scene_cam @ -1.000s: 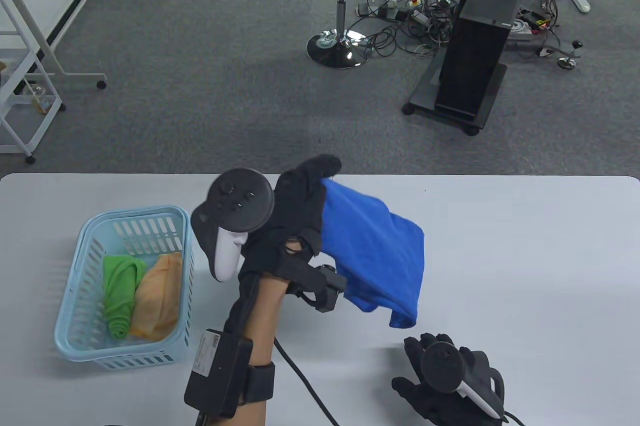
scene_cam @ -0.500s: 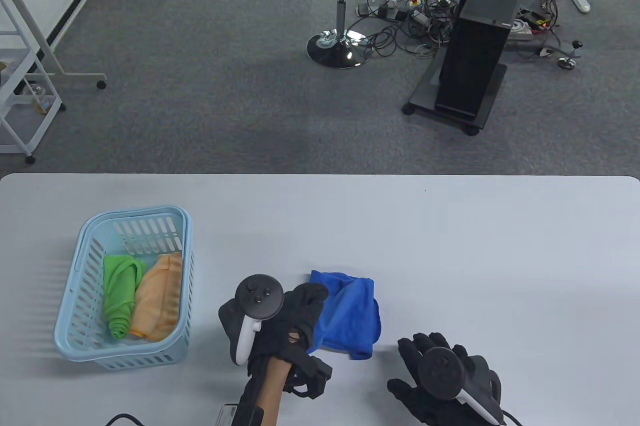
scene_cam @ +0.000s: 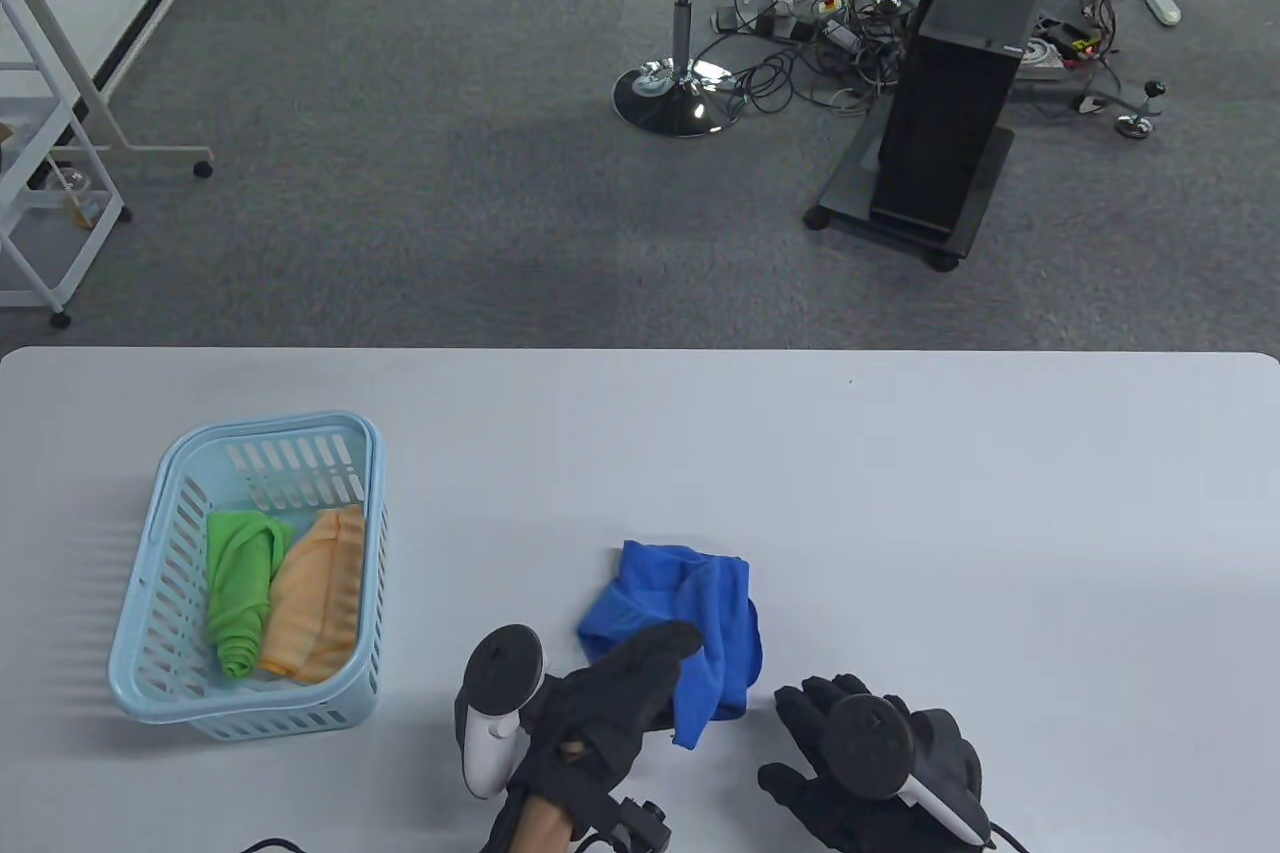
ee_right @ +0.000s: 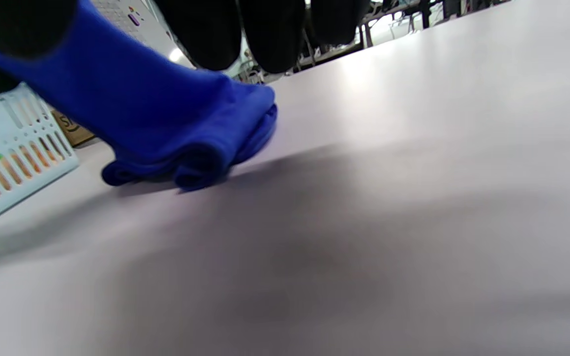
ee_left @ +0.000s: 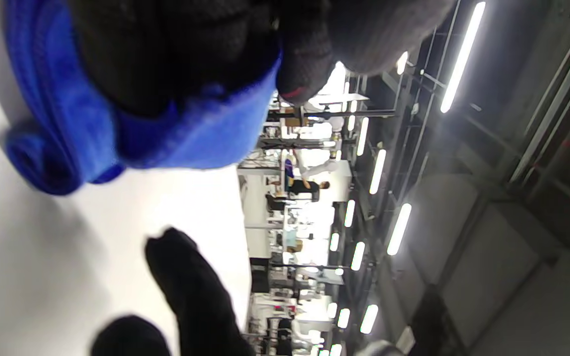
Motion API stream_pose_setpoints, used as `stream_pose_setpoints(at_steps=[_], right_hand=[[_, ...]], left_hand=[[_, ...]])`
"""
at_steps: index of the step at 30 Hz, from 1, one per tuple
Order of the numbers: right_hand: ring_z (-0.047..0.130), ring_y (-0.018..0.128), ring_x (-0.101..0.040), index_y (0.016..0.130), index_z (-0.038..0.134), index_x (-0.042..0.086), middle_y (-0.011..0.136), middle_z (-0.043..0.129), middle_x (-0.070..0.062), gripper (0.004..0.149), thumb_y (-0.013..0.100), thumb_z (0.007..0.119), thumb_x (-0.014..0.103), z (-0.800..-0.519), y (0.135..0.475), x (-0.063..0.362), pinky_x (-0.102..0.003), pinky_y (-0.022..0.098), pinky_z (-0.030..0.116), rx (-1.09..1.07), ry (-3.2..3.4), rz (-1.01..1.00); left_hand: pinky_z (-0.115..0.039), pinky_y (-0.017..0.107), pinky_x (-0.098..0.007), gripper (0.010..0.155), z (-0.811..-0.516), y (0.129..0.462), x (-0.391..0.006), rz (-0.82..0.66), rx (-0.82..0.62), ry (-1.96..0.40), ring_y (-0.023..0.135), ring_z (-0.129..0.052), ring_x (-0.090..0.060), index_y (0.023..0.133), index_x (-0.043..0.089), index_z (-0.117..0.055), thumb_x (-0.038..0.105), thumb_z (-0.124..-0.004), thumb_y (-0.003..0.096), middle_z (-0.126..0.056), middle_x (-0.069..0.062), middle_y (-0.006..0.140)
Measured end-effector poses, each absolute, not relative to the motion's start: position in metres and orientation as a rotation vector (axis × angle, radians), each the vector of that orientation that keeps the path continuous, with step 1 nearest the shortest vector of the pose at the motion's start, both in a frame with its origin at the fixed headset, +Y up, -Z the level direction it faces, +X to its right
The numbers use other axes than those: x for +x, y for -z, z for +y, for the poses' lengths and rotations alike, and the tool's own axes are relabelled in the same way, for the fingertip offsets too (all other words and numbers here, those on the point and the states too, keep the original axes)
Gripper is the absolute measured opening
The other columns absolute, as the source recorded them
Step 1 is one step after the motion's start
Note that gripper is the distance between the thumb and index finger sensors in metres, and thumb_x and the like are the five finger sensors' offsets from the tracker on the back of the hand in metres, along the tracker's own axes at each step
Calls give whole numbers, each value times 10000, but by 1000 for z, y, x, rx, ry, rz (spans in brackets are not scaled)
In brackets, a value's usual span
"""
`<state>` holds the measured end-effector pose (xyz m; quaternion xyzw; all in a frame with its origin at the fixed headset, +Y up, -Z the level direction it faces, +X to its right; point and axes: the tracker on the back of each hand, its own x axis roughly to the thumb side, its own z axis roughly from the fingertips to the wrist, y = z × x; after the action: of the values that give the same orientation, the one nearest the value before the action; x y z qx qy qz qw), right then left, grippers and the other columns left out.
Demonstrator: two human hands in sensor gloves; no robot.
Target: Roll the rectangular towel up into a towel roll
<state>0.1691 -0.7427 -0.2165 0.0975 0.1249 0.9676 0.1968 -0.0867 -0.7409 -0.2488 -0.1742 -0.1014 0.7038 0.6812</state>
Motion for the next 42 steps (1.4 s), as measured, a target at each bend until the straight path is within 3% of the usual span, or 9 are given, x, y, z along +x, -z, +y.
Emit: stream_pose_setpoints(at_steps=[7,15,19,28,31,35,38,40,42], right_hand=[[386,1007,-404,1048,442,156,1066,384,-153,941,279,715,624,-736,215,156,-691,681,309,301,-2576,356],[570,969,-366,990,567,166,1021,544,-123,851,277,736,599,-744,223,146,-686,675,382,212,-2473,349],[820,844,-289,759,880,234,812,883,-47,521,322,723,469,-742,228,149,-659,663,494,124,-2489,227],[911,757,-260,650,940,237,693,965,-19,458,300,764,475,-725,234,155,-630,660,557,109,-2625,29],[922,745,-256,637,946,235,677,974,-17,456,297,768,482,-715,236,151,-626,659,563,133,-2647,-9],[919,748,-263,640,952,229,682,974,-25,459,295,780,478,-699,236,139,-632,663,554,228,-2637,-8],[922,744,-267,651,947,227,688,971,-28,463,302,777,480,-689,232,134,-603,656,597,249,-2614,32],[913,754,-273,667,944,220,705,964,-38,479,301,780,483,-685,231,135,-604,658,593,254,-2603,43],[895,776,-281,713,921,220,746,941,-45,517,297,786,497,-685,232,142,-611,662,581,249,-2632,44]], left_hand=[[-727,623,-495,747,-753,235,-68,-318,-638,-1920,896,-858,-335,1110,55,-527,484,-657,511,-527,-320,1059],[-687,619,-553,765,-758,236,-64,-310,-656,-1765,907,-818,-372,1121,71,-488,511,-639,515,-480,-293,1085],[-711,574,-579,697,-750,237,-72,-262,-498,-1569,857,-870,-401,1095,131,-629,485,-669,496,-612,-235,1080],[-839,357,-533,550,-698,224,-90,-143,-13,-816,446,-1086,-344,942,223,-881,429,-781,441,-1016,-205,739],[-721,534,-551,588,-681,214,-91,-127,160,-623,683,-889,-344,986,344,-795,441,-842,408,-714,-100,1014],[-408,704,-615,721,-679,212,-73,-382,159,-573,995,-465,-420,1049,460,-598,438,-880,386,-347,10,1173],[-378,698,-648,738,-692,218,-59,-431,96,-502,1036,-414,-433,1054,428,-590,416,-894,381,-346,24,1181],[-449,668,-662,481,-698,223,-57,-401,155,-521,993,-546,-444,867,329,-857,361,-887,388,-560,-29,1127],[-486,662,-669,427,-696,225,-61,-339,199,-526,970,-619,-441,788,265,-910,380,-895,378,-685,-56,1070]])
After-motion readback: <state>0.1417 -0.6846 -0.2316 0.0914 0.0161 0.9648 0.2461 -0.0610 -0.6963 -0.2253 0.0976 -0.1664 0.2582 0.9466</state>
